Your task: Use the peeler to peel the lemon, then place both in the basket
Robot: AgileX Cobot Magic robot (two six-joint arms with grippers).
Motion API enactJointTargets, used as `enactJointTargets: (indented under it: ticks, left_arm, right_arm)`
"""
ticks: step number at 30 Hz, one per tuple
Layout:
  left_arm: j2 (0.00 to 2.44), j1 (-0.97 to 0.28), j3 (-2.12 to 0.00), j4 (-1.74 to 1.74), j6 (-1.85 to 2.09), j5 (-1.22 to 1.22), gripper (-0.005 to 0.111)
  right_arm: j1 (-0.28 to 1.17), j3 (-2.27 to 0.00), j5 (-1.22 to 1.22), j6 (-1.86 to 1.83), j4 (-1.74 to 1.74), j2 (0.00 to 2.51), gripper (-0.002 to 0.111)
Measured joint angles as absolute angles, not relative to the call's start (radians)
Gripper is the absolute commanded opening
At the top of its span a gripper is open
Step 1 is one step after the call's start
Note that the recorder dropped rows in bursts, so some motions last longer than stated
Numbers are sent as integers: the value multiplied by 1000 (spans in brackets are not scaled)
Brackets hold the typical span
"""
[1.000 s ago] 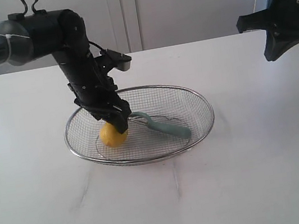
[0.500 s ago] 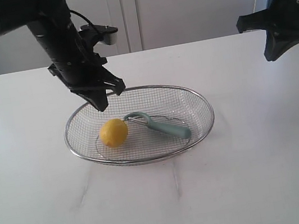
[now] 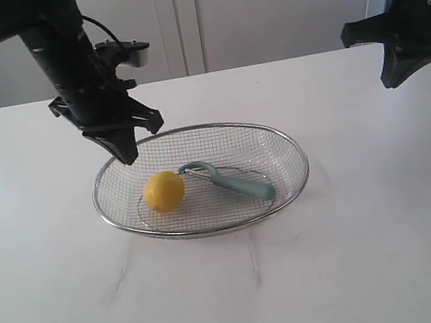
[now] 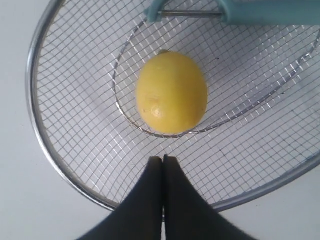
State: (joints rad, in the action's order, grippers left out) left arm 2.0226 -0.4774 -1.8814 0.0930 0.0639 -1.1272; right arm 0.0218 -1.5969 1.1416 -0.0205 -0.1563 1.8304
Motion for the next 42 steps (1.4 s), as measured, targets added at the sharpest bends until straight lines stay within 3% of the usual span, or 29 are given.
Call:
enactJointTargets:
  ticks: [22,31,42]
  left_arm:
    - [2011,-258,-1881,137,0,-1127,0]
    - [1891,-182,-1856,137,-17,-1129,0]
    - [1708,-176,-1715,108,-17,-1117,0]
  right_arm:
    - [22,-1597,1142,-21,-156,1830,0]
    - [22,-1597,1142,-21,-156,1830,0]
    - [22,-1597,1142,-21,-156,1830,0]
